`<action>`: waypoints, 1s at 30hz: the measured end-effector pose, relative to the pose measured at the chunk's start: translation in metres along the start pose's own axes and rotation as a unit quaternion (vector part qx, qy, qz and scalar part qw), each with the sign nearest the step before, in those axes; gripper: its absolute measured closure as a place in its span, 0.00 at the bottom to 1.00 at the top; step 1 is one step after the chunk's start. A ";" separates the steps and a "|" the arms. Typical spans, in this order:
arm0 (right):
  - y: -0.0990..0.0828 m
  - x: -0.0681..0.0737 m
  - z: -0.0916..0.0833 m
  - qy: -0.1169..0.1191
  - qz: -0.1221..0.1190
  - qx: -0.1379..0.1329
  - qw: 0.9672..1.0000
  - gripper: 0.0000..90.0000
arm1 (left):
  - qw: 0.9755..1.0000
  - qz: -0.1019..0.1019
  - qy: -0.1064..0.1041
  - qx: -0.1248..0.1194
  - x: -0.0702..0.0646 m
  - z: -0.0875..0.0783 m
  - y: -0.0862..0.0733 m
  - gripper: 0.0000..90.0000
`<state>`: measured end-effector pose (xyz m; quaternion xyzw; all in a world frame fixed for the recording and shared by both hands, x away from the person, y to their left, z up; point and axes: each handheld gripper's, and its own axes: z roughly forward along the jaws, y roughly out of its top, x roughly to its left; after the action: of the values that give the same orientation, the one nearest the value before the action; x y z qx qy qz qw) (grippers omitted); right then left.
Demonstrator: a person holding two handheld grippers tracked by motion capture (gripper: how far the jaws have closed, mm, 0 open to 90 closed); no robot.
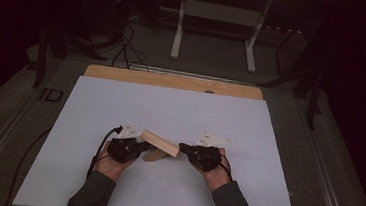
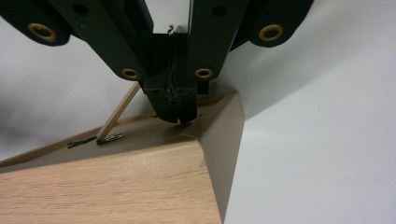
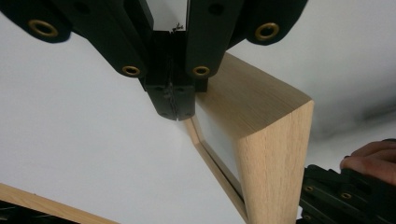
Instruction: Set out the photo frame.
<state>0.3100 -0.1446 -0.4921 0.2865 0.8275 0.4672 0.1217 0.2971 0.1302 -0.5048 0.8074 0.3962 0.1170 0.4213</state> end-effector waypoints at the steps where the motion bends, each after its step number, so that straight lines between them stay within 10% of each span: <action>1: 0.000 0.000 -0.001 0.000 -0.002 0.000 1.000 1.00 | 1.000 0.001 0.000 0.001 0.000 0.001 0.000 0.99; 30: -0.001 0.016 -0.006 -0.002 -0.035 0.005 0.999 1.00 | 1.000 0.030 -0.008 0.000 -0.022 -0.006 0.017 0.98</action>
<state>0.2937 -0.1394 -0.4883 0.2590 0.8391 0.4579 0.1385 0.2889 0.1119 -0.4852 0.8200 0.3682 0.1230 0.4206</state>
